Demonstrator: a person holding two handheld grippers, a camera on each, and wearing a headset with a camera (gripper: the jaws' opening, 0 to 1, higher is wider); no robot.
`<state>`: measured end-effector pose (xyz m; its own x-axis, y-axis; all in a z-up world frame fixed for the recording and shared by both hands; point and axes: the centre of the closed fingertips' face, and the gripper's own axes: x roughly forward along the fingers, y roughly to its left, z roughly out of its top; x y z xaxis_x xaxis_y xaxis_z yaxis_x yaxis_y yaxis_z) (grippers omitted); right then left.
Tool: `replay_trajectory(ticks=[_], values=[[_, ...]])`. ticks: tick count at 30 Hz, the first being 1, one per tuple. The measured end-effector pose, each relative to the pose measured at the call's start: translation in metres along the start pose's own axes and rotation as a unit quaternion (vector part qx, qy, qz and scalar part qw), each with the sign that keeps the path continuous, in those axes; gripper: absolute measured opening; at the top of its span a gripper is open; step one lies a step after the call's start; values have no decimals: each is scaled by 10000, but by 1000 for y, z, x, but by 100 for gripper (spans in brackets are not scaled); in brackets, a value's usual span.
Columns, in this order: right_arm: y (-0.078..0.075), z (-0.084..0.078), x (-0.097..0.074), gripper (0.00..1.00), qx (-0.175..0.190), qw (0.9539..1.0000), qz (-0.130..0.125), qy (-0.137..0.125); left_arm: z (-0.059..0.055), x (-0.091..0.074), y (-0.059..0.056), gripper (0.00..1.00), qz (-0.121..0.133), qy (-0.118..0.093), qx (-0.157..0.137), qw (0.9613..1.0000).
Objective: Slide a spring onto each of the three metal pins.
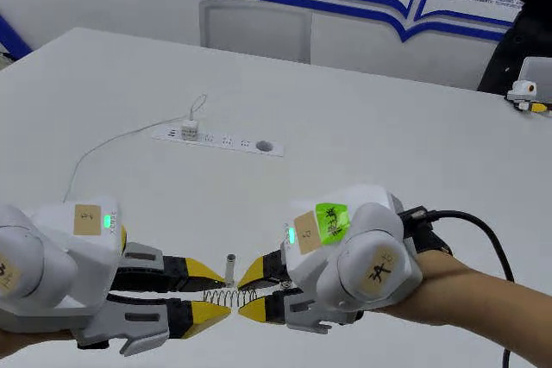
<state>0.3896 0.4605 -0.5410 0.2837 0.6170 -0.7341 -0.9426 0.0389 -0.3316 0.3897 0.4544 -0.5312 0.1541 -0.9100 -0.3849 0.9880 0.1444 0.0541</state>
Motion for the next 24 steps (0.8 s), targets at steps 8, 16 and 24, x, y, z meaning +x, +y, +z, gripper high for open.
replay_trajectory(ticks=[8, 16, 24], values=[[5, 2, -4, 10, -100, 9999, -28, -10, 1, 1, -6, 11, -77, 76, 729, 9973], [0, -2, -10, 10, -203, 9997, -123, -19, 6, 7, -4, 10, 40, 68, 977, 9952], [1, 3, -14, 11, -331, 9991, -158, -234, 10, 3, -5, 10, -20, -49, 955, 9954]])
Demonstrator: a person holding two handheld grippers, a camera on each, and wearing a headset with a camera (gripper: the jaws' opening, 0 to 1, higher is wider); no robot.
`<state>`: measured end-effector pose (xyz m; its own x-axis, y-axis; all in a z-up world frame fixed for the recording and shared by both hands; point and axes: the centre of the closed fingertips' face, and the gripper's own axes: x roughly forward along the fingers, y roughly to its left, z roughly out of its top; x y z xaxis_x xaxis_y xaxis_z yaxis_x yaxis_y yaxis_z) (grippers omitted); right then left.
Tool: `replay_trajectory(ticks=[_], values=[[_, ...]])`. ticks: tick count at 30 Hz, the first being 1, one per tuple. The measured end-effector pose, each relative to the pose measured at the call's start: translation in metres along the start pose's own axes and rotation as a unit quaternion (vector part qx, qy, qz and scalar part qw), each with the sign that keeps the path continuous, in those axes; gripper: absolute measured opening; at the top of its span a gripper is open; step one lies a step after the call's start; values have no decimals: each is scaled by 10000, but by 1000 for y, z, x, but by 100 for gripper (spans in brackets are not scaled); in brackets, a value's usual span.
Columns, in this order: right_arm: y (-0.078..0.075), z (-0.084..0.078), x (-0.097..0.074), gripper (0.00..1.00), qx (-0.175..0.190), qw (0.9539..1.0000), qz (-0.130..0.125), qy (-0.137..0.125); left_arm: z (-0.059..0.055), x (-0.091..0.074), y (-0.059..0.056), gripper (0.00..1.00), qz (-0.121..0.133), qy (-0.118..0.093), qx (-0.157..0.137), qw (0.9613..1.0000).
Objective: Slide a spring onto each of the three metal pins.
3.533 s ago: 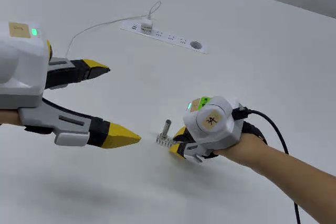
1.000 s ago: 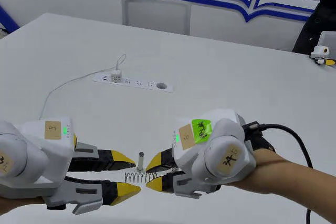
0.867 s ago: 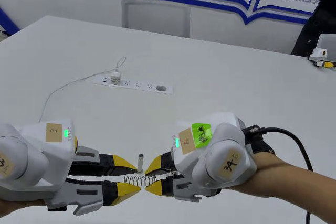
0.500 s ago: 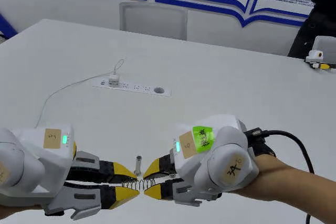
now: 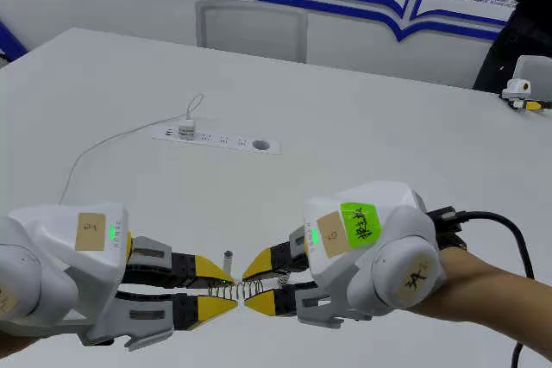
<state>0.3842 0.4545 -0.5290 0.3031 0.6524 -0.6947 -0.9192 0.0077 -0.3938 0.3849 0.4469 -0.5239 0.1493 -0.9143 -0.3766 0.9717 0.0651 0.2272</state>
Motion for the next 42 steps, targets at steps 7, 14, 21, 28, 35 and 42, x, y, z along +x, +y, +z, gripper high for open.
replay_trajectory(ticks=[7, 14, 21, 28, 35, 42], values=[[-6, -1, 2, 18, -36, 9999, -150, 36, 1, -3, 2, 10, 26, -42, 42, 10000], [-4, -8, 4, 12, 327, 9994, -63, 35, -1, -3, 2, 10, 13, -57, -55, 10000], [2, -7, 0, 11, 699, 9973, 155, -138, -5, 0, -4, 10, -129, 15, 37, 9999], [0, 0, -6, 11, 968, 9943, 213, -386, -8, 2, -2, 10, -125, 103, 86, 9998], [-8, 15, -11, 11, 1490, 9849, 169, -868, -11, 4, 3, 10, -43, 168, 77, 9998], [-14, 25, -7, 11, 1686, 9802, 119, -1026, -12, 5, 5, 10, 42, 225, -109, 9997]])
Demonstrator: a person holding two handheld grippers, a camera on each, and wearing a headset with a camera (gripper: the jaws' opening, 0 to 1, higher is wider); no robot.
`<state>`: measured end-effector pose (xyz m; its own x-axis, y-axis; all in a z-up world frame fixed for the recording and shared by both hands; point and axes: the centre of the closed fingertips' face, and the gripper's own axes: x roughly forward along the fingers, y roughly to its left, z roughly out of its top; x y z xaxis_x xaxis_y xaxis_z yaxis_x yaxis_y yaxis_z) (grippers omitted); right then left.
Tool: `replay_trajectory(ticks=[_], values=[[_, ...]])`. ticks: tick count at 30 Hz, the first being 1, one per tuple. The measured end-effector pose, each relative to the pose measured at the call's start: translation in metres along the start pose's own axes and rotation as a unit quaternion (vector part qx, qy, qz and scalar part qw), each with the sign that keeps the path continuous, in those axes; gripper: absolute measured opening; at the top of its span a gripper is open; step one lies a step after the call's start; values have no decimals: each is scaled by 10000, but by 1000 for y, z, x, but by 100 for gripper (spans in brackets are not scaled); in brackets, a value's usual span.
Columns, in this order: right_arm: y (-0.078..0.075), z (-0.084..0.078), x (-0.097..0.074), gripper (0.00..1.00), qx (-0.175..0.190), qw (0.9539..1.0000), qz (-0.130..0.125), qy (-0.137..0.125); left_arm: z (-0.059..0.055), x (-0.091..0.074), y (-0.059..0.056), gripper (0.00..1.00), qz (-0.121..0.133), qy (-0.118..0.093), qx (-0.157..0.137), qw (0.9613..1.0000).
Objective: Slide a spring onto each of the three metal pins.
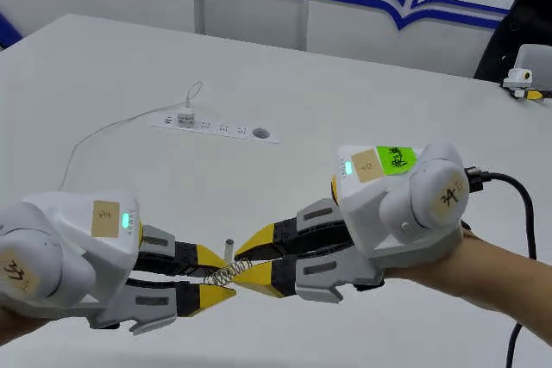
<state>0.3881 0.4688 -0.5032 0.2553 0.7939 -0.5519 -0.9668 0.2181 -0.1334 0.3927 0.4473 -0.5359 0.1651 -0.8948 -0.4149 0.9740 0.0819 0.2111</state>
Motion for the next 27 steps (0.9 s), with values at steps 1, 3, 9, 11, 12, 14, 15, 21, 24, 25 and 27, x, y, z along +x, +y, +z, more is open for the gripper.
replay_trajectory(ticks=[1, 3, 9, 11, 12, 14, 15, 21, 24, 25, 27], values=[[0, 4, 1, 11, 47, 10000, -7, -75, 1, -1, 1, 10, 21, -21, -63, 10000], [0, 12, 2, 11, 195, 9995, -2, -254, 3, -2, 2, 10, 32, -112, -177, 9998], [0, 24, 6, 11, 367, 9981, 62, -483, 9, -5, 2, 10, 27, -349, -471, 9983], [0, 22, 8, 11, 464, 9978, 82, -469, 7, -5, 1, 10, 20, -306, -465, 9984], [0, 22, 8, 11, 497, 9976, 94, -467, 6, -5, 1, 10, 11, -293, -465, 9985], [2, 21, 8, 11, 515, 9976, 108, -459, 5, -4, 0, 10, -11, -262, -462, 9986], [2, 21, 8, 11, 545, 9974, 117, -455, 4, -4, -1, 10, -24, -257, -459, 9986], [4, 22, 8, 10, 857, 9952, 129, -465, 6, -2, -5, 11, -138, -356, -639, 9972], [3, 21, 8, 9, 1018, 9936, 143, -474, 7, -2, -6, 11, -196, -422, -823, 9955], [2, 21, 8, 9, 1015, 9936, 121, -484, 7, -3, -5, 11, -168, -433, -834, 9954], [0, 21, 8, 9, 1032, 9934, 90, -483, 7, -3, -3, 12, -119, -442, -831, 9955]])
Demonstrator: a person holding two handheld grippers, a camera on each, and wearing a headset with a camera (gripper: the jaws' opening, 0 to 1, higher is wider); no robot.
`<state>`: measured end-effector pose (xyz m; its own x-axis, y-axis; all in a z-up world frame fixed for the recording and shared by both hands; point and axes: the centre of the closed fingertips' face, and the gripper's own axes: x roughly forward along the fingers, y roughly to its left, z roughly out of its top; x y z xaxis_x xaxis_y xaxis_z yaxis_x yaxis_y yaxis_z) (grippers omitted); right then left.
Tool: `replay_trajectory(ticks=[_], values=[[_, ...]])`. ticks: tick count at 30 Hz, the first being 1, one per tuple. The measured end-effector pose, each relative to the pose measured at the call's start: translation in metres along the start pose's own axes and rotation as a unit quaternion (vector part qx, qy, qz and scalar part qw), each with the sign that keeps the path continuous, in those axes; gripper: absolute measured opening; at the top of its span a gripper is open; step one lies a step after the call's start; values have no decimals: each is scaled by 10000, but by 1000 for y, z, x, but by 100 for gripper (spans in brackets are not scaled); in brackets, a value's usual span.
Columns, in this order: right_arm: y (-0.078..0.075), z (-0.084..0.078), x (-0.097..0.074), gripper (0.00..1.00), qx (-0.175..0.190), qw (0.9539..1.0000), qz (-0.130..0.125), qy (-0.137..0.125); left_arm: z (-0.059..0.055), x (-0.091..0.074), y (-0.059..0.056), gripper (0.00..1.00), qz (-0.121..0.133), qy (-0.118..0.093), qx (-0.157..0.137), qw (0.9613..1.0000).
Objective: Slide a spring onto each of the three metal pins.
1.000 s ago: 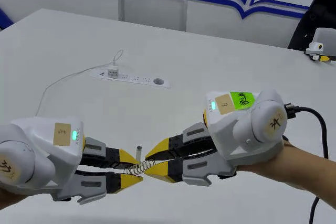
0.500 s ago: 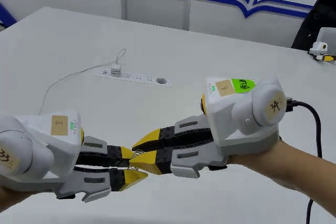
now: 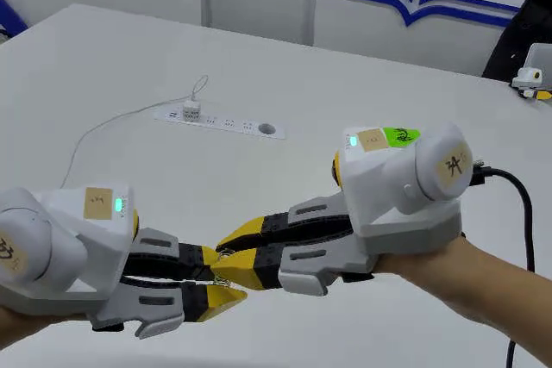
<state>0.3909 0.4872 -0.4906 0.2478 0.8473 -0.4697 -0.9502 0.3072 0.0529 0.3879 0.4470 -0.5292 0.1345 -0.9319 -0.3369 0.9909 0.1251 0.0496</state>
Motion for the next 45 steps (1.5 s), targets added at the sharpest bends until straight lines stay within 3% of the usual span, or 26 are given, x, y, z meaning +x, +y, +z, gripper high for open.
replay_trajectory(ticks=[4, 8, 11, 18, 24, 31, 38, 45], values=[[-7, 4, 2, 9, 62, 10000, -35, -65, 4, -3, 6, 14, 113, -151, -137, 9997], [-14, 7, 3, 9, 59, 9999, -65, -70, 3, -6, 15, 22, 285, -180, -214, 9992], [-20, 9, 5, 9, 94, 9999, -62, -103, 3, -8, 22, 23, 357, -228, -296, 9987], [-37, 16, 7, 9, 133, 9996, -164, -201, -8, -12, 33, 35, 530, -160, -413, 9976], [-66, 21, 3, 10, 142, 9984, -510, -212, -19, -21, 47, 45, 779, -87, -519, 9956], [-101, 11, 2, 10, 224, 9953, -942, -49, -28, -24, 54, 56, 849, -57, -723, 9937], [-112, -5, 10, 10, 185, 9947, -981, 225, -36, -25, 58, 63, 879, 40, -771, 9931], [-129, -20, 20, 10, 369, 9932, -1043, 363, -34, -26, 66, 64, 952, -49, -823, 9920]])
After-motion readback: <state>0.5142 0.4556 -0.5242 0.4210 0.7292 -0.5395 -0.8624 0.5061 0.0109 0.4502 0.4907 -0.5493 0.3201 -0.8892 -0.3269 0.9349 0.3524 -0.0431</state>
